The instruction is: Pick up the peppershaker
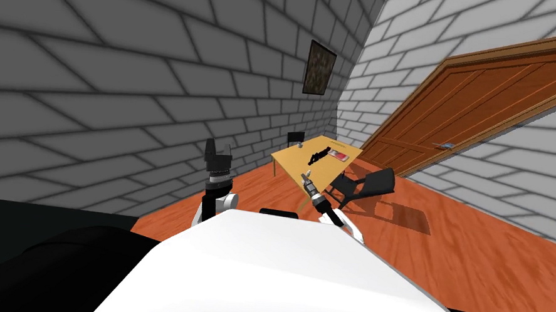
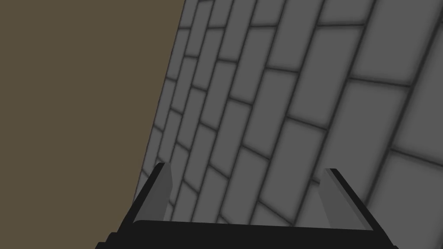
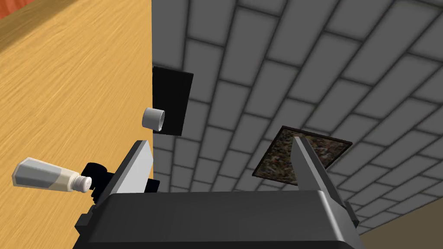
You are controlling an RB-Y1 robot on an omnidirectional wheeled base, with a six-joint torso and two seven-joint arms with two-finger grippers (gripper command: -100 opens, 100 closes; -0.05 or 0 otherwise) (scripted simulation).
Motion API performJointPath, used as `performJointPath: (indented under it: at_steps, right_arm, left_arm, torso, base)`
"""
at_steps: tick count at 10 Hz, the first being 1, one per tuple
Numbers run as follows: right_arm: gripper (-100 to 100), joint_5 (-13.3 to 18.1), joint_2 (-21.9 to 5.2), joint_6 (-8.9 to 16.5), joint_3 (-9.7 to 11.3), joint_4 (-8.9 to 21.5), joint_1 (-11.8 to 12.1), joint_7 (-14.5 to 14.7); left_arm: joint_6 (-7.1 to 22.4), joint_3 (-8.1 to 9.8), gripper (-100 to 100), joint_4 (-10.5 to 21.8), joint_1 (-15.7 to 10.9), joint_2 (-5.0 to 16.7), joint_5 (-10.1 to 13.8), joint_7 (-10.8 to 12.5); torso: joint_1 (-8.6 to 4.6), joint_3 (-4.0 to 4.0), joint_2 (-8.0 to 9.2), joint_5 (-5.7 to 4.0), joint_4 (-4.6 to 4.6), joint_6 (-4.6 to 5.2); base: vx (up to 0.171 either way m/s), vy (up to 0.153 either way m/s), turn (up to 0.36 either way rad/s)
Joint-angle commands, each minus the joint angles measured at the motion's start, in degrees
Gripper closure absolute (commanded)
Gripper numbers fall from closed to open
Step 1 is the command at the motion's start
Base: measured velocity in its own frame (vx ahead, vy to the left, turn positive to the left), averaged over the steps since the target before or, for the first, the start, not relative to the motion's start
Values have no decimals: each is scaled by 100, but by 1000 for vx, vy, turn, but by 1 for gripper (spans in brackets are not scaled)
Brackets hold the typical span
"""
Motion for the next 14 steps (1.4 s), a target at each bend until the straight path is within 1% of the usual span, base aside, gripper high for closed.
performJointPath:
  at_steps: [1, 3, 4, 5, 6, 7, 8, 9, 10, 11, 13, 14]
  right_arm:
    - [-100, -26, -227, 106, 86, 79, 1, -53]
    - [-100, -67, -633, 292, 444, 512, -165, -147]
    - [-100, -67, -669, 292, 444, 573, -165, -147]
    - [-100, -88, -887, 380, 620, 815, -243, -193]
    - [-100, -88, -887, 380, 620, 831, -243, -193]
    - [-100, -108, -1101, 464, 793, 1095, -318, -240]
    - [-100, -128, -1242, 543, 963, 1351, -389, -285]
    - [-100, -128, -1311, 543, 963, 1363, -389, -285]
    - [-100, -147, -1514, 618, 1129, 1536, -456, -330]
    - [-100, -147, -1514, 618, 1129, 1635, -456, -330]
    - [-100, -184, -1880, 755, 1446, 2085, -577, -415]
    - [-100, -184, -1900, 755, 1446, 2181, -577, -415]
  left_arm:
    - [0, 0, 0, 0, 0, 0, 0, 0]
    - [0, 0, 0, 0, 0, 0, 0, 0]
    - [0, 0, 0, 0, 0, 0, 0, 0]
    - [0, 1, 0, 0, 1, 0, 0, 0]
    - [0, 0, 0, 0, 0, 0, 0, 0]
    - [0, 1, 0, 0, 1, 0, 0, 0]
    - [0, 0, 0, 0, 0, 0, 0, 0]
    - [0, 0, 0, 0, 0, 0, 0, 0]
    - [0, 1, 0, 0, 2, 0, 0, 0]
    - [0, 1, 0, 0, 1, 0, 0, 0]
    - [0, 1, 0, 0, 1, 0, 0, 0]
    - [0, 1, 0, 0, 1, 1, 0, 0]
  torso:
    - [0, 0, 0, 0, 0, 0]
    - [-3, 0, 0, 0, 0, 1]
    - [-1, -1, -2, 0, -1, 1]
    - [-6, -1, -1, 0, 0, 6]
    - [-7, 0, 0, -1, 0, 2]
    - [-8, 1, 1, -1, 0, 6]
    - [-7, 0, -1, -1, 0, 1]
    - [-7, -1, -3, -1, 0, 2]
    - [-10, -1, -1, -1, 0, 8]
    - [-10, 0, -1, -1, 0, 4]
    - [-12, 0, 0, -2, 0, 4]
    - [-12, -2, -4, -2, 0, 3]
  base:
    - [5, 31, 100]
    - [11, 40, 293]
    - [12, 24, 93]
    - [6, 30, 204]
    - [8, 17, 108]
    - [11, 21, 267]
    - [16, 26, 376]
    - [16, 14, 100]
    - [16, 19, 218]
    - [12, 8, 134]
    - [17, 12, 299]
    - [17, 2, 131]
